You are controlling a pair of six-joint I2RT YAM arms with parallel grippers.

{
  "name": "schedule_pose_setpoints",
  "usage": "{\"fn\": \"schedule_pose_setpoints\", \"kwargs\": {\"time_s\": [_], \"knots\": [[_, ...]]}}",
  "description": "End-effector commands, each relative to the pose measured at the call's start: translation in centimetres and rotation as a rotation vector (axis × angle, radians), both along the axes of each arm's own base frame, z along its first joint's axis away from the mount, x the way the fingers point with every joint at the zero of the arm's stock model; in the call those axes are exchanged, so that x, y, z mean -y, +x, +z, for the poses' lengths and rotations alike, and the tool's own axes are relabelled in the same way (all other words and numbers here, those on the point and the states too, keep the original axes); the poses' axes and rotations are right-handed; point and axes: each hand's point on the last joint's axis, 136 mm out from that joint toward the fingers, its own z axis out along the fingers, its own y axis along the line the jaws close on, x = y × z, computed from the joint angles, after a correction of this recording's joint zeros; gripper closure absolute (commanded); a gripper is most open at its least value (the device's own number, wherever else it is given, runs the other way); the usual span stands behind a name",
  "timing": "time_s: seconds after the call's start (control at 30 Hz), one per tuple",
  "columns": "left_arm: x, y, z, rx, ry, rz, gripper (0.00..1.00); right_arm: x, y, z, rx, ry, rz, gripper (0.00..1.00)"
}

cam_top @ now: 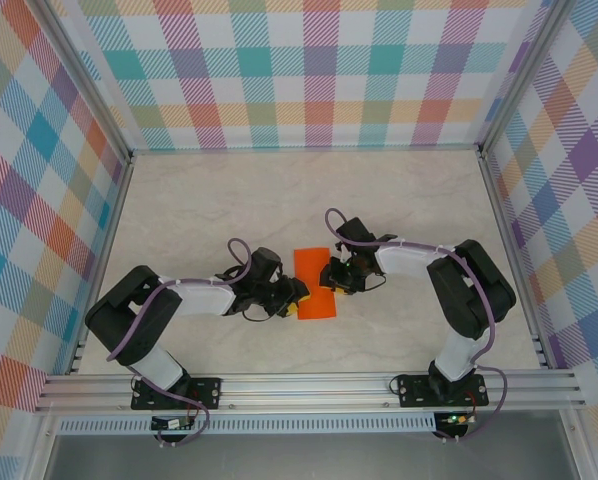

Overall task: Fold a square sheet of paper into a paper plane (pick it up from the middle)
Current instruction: Fold the triangle a second time at the center of the table.

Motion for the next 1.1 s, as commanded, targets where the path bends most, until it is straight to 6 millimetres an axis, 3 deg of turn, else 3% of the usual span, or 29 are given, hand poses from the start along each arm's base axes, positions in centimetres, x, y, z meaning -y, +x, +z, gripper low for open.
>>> {"fn": "schedule_pose_setpoints", "kwargs": {"time_s": [0.0,0.23,0.6,0.9,1.07], "knots": [[1.1,0.5,1.4,0.058,-0.030,-0.024,0.62,2.7,-2.2,-3.3,-0.093,-0.126,-0.014,0.64],[0.7,2.4,1.1,0.081,-0.024,0.026,0.66,1.9,-1.7,-2.1,-0.060,-0.077,-0.008,0.64],[-0.1,4.0,0.6,0.082,-0.012,0.054,0.76,1.3,-0.7,2.2,0.074,-0.009,0.021,0.60],[0.4,4.5,2.0,0.095,-0.031,0.034,0.88,1.4,-3.0,6.6,0.289,0.050,0.114,0.46],[0.4,4.5,2.4,0.094,-0.026,0.029,0.88,-0.3,-5.1,8.2,0.423,-0.031,0.240,0.40]]}}
